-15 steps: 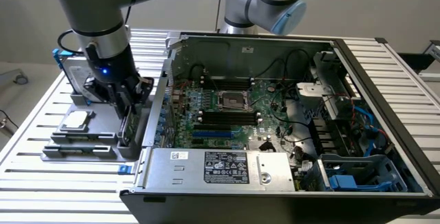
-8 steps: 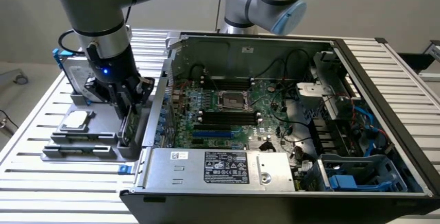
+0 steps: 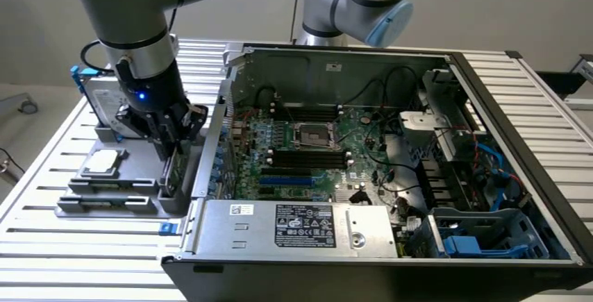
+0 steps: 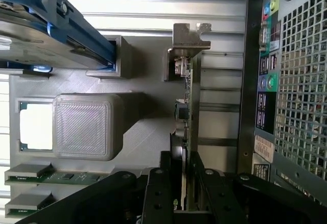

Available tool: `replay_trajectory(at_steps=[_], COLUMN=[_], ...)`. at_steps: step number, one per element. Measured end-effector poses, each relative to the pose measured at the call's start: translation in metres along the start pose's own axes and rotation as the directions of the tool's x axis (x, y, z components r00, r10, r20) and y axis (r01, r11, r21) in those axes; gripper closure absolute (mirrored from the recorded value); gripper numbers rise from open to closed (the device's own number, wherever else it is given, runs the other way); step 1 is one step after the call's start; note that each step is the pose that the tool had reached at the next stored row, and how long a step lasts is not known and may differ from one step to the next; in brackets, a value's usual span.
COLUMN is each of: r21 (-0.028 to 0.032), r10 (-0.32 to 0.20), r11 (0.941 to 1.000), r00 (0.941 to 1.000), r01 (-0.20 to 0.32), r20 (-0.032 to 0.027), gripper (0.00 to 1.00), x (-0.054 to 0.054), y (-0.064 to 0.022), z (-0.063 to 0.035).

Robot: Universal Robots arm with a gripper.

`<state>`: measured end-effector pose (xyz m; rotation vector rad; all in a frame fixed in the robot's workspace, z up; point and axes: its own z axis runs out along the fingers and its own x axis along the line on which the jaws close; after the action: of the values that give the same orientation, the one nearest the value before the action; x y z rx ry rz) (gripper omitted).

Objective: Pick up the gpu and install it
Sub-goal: 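Pick up the gpu and move the gpu toward the slot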

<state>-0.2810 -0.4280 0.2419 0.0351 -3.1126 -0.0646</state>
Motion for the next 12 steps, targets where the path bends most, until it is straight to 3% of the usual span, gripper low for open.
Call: replay_trajectory(at_steps=[9,12], r21=[-0.0006,-0.0028], r10=[0.010,0.010], r11=[0.9999,0.9999], r00=[0.9999,0.9999], r01=[-0.010,-0.010], r20=[0.0030,0.0057], gripper=[0.74,0.74], x=[-0.0001,-0.0002], y=[0.0000,0.0004], z=[0.0011,-0.0026])
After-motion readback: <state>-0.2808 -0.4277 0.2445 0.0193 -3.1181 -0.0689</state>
